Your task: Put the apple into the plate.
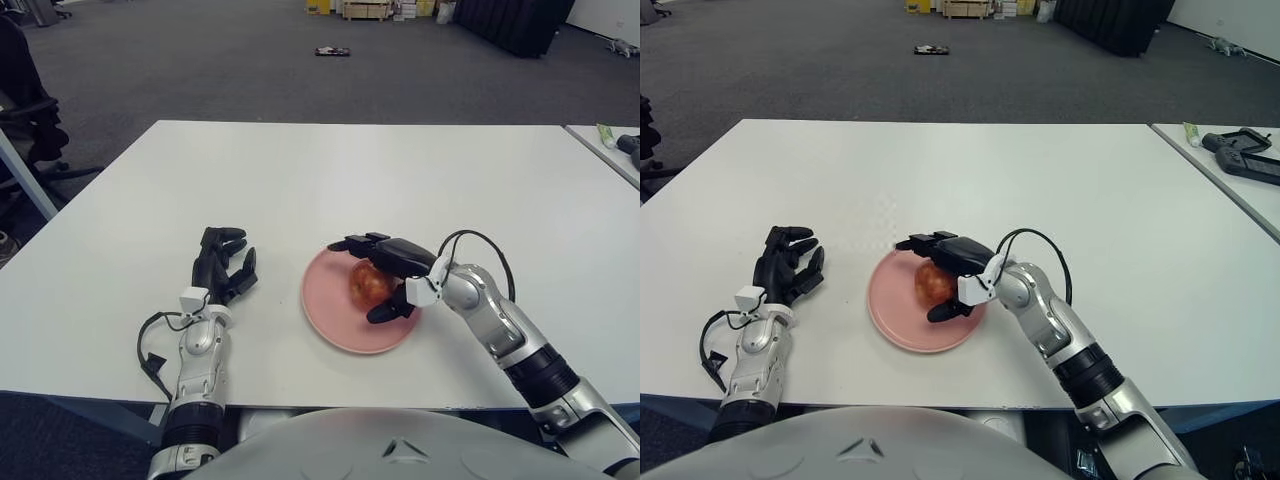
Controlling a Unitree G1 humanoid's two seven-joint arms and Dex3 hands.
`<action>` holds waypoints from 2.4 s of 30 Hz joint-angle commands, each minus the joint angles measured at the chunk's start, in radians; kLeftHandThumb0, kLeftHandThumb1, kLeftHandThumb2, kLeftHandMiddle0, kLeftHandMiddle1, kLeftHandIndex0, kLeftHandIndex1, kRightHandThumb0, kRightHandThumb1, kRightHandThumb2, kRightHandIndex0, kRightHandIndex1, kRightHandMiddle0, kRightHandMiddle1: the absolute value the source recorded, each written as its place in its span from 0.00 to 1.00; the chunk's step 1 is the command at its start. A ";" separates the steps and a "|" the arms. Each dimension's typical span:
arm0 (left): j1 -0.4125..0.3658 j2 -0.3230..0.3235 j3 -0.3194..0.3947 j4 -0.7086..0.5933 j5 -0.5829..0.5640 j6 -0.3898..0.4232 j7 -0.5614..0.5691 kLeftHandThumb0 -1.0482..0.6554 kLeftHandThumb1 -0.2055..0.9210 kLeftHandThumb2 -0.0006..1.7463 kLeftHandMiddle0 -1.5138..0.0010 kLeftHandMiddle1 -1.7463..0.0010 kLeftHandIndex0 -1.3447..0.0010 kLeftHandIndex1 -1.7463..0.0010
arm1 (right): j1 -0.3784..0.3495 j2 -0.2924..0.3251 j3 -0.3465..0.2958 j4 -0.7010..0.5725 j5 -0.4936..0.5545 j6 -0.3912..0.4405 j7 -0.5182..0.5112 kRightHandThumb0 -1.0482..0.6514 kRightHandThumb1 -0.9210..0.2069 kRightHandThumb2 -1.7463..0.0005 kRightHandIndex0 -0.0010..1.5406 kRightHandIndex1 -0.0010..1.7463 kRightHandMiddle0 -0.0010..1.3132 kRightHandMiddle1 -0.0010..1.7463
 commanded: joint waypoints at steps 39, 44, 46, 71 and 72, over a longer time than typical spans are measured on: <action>0.028 -0.008 0.004 0.025 -0.007 0.054 0.003 0.61 0.79 0.44 0.67 0.21 0.80 0.00 | 0.131 0.394 -0.527 0.126 0.871 -0.128 -0.142 0.14 0.09 0.60 0.05 0.49 0.00 0.57; 0.028 -0.007 0.002 0.023 -0.001 0.055 0.006 0.61 0.77 0.45 0.67 0.21 0.79 0.00 | 0.153 0.446 -0.545 0.094 0.793 -0.120 -0.269 0.17 0.07 0.54 0.10 0.63 0.03 0.80; 0.027 -0.008 0.002 0.020 0.001 0.057 0.010 0.61 0.77 0.45 0.67 0.20 0.80 0.00 | 0.154 0.476 -0.559 0.093 0.741 -0.127 -0.345 0.19 0.05 0.52 0.15 0.70 0.11 0.85; 0.030 -0.003 -0.001 0.008 0.010 0.060 0.019 0.61 0.80 0.43 0.68 0.20 0.82 0.00 | 0.168 0.526 -0.590 0.229 0.530 0.067 -0.667 0.37 0.33 0.41 0.49 1.00 0.33 1.00; 0.030 -0.003 -0.001 0.008 0.009 0.060 0.019 0.61 0.81 0.42 0.68 0.20 0.82 0.00 | 0.169 0.527 -0.589 0.229 0.526 0.074 -0.670 0.37 0.34 0.40 0.50 1.00 0.33 1.00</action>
